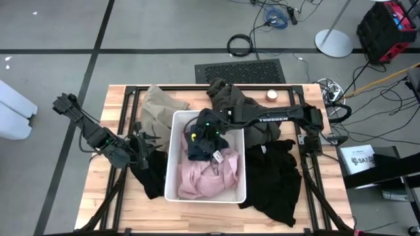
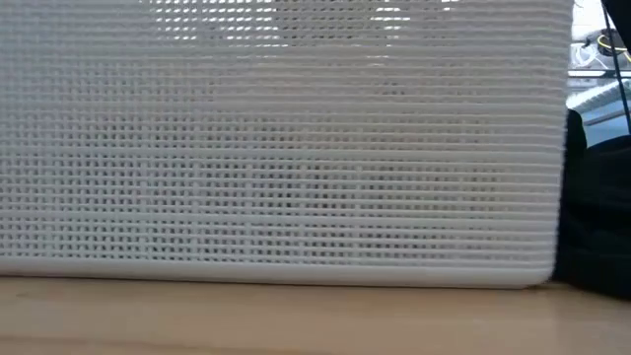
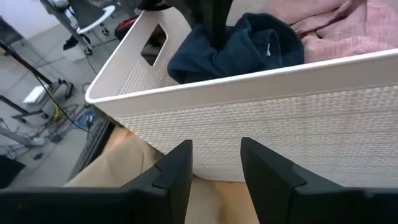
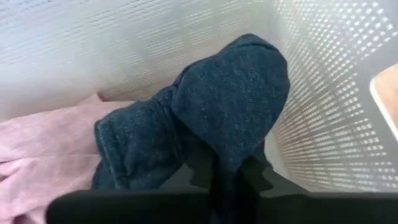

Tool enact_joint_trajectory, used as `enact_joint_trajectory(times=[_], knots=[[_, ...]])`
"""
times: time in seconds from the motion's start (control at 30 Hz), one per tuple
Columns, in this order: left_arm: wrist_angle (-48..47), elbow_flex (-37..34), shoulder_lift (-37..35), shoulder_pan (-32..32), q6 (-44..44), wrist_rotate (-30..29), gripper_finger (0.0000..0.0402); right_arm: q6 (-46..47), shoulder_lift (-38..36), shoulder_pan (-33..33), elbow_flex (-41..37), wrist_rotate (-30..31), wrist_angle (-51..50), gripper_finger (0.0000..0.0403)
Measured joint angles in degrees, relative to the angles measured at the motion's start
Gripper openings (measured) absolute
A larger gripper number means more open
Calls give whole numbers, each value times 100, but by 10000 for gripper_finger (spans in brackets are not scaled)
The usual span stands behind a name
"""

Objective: Sort clothes
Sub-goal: Put the dark blue shorts into the white laundry bin, then move the white laundry bin to the top center of the table

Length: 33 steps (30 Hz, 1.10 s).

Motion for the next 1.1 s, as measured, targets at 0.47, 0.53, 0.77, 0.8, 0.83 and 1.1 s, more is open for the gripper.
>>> enact_joint_trajectory(times=[0.47,0.53,0.77,0.8,0.83,1.1], knots=[[307,162,-106,0,700,13,145,-146,2,23,1403,-758,-1230,204],[306,168,-111,2,698,13,145,-188,8,90,1805,-668,-1517,208],[306,170,-107,1,652,15,145,227,-6,368,2981,382,-2908,200],[306,170,-107,0,647,24,145,453,-7,411,3088,412,-3231,198],[306,170,-107,0,646,74,145,676,-7,462,3164,418,-3545,197],[310,170,-107,0,642,267,145,2347,15,1040,3128,1698,-4717,197]])
